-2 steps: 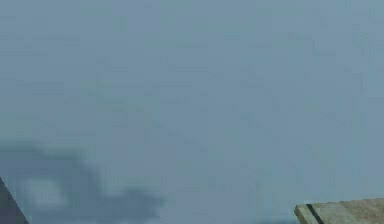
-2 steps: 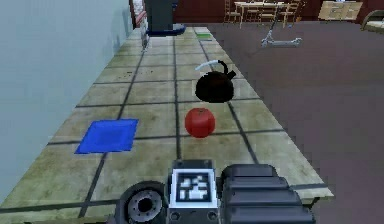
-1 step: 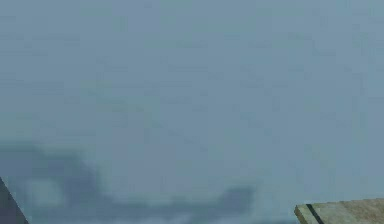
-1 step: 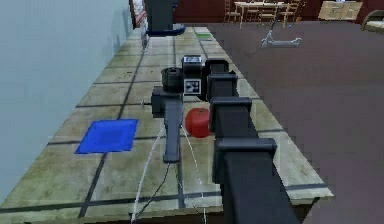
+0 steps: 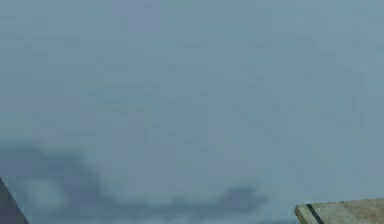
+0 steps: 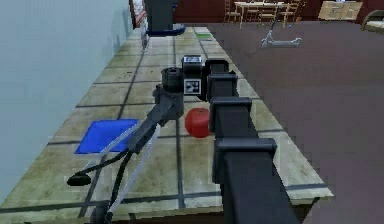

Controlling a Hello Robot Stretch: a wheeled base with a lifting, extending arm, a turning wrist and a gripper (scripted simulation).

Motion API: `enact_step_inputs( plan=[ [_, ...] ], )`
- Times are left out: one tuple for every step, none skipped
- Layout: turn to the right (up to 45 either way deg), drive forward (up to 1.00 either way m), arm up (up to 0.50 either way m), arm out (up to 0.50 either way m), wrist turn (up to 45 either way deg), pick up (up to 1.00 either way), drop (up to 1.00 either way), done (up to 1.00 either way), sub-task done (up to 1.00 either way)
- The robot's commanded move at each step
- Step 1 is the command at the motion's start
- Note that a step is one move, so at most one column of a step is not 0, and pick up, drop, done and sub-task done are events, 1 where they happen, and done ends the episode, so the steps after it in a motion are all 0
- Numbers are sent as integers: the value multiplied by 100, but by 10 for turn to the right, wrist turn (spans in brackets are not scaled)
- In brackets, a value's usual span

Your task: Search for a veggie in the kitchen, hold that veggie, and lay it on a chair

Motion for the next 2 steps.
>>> enact_step_inputs(
  plan=[
    [0,0,0,0,450,0,0,0,0],
    [0,0,0,0,450,0,0,0,0]
  ],
)
